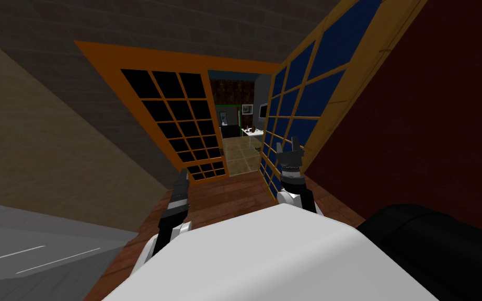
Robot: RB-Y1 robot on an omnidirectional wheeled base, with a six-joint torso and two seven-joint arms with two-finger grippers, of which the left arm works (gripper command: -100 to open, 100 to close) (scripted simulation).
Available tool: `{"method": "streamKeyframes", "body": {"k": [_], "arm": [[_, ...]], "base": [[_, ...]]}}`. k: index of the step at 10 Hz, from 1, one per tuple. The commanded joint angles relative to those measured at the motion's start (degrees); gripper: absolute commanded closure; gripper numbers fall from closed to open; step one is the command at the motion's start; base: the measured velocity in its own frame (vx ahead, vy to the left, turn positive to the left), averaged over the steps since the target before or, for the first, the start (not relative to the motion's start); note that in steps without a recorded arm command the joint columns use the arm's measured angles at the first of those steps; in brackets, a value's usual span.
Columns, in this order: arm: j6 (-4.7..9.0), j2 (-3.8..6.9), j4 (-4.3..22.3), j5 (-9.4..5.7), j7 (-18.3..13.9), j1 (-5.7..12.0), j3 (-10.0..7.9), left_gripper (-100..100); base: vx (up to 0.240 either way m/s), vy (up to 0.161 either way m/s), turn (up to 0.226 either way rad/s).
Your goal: Pull the door open
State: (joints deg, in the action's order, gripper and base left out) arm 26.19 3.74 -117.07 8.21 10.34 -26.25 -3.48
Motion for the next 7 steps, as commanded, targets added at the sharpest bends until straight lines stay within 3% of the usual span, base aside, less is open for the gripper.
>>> {"method": "streamKeyframes", "body": {"k": [1,7], "arm": [[0.70,0.21,1.7,0.32,1.7,0.43,-0.56,-100],[2.66,0.98,7.5,1.40,7.5,1.78,-2.67,-100]], "base": [[0.115,-0.006,-0.029],[0.095,-0.012,-0.040]]}}
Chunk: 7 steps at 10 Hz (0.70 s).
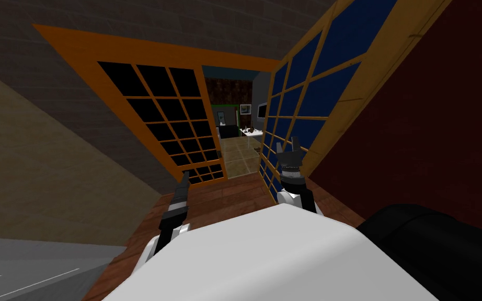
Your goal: Pull the door open
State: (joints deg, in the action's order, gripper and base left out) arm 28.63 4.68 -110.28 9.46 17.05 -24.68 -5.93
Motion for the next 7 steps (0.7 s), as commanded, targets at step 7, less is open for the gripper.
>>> {"method": "streamKeyframes", "body": {"k": [7], "arm": [[2.75,0.63,8.0,1.53,8.3,1.96,-2.95,-100]], "base": [[0.103,-0.014,-0.044]]}}
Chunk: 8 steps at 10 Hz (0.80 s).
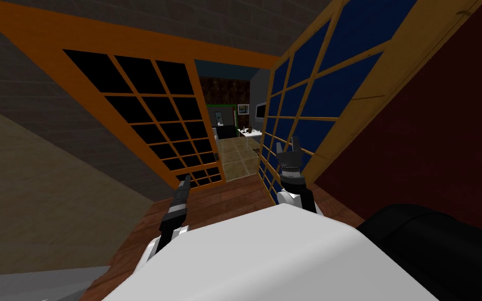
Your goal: Pull the door open
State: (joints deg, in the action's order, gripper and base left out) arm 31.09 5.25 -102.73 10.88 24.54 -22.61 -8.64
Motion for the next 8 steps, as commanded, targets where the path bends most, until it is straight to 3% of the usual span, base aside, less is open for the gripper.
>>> {"method": "streamKeyframes", "body": {"k": [1,8], "arm": [[0.67,0.11,1.6,0.32,1.9,0.15,-0.64,-100],[3.35,0.27,9.4,1.80,9.8,2.00,-3.53,-100]], "base": [[0.097,-0.010,-0.039],[0.096,-0.007,-0.046]]}}
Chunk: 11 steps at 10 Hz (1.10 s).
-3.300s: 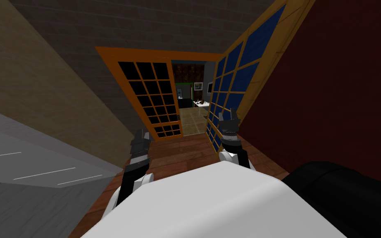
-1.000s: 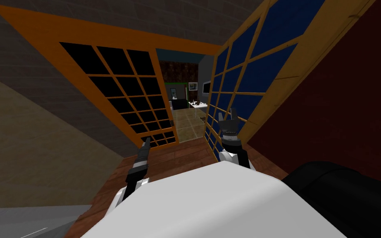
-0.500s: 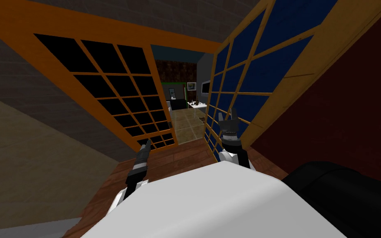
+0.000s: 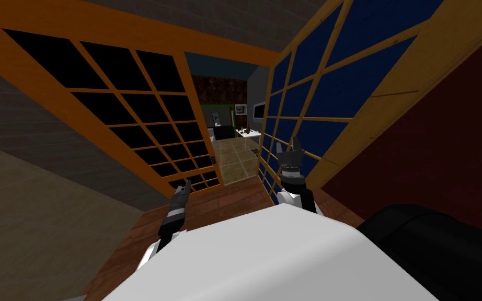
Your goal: Pull the door open
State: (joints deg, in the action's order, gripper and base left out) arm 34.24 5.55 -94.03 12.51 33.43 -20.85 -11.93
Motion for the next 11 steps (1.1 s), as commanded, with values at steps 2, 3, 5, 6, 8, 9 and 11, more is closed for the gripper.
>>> {"method": "streamKeyframes", "body": {"k": [2,3,5,6,8,9,11], "arm": [[0.97,-0.06,2.9,0.59,3.2,0.77,-1.07,-100],[1.36,-0.10,4.1,0.80,4.3,1.04,-1.49,-100],[2.13,-0.19,6.3,1.23,6.6,1.57,-2.32,-100],[2.52,-0.24,7.4,1.44,7.7,1.84,-2.74,-100],[3.28,-0.39,9.7,1.86,10.0,2.36,-3.56,-100],[3.66,-0.48,10.7,2.07,11.1,2.62,-3.97,-100],[4.41,-0.68,12.9,2.48,13.3,3.14,-4.78,-100]], "base": [[0.109,-0.006,-0.041],[0.107,-0.009,-0.043],[0.104,-0.002,-0.048],[0.100,-0.012,-0.046],[0.102,-0.007,-0.047],[0.089,-0.011,-0.046],[0.108,0.000,-0.042]]}}
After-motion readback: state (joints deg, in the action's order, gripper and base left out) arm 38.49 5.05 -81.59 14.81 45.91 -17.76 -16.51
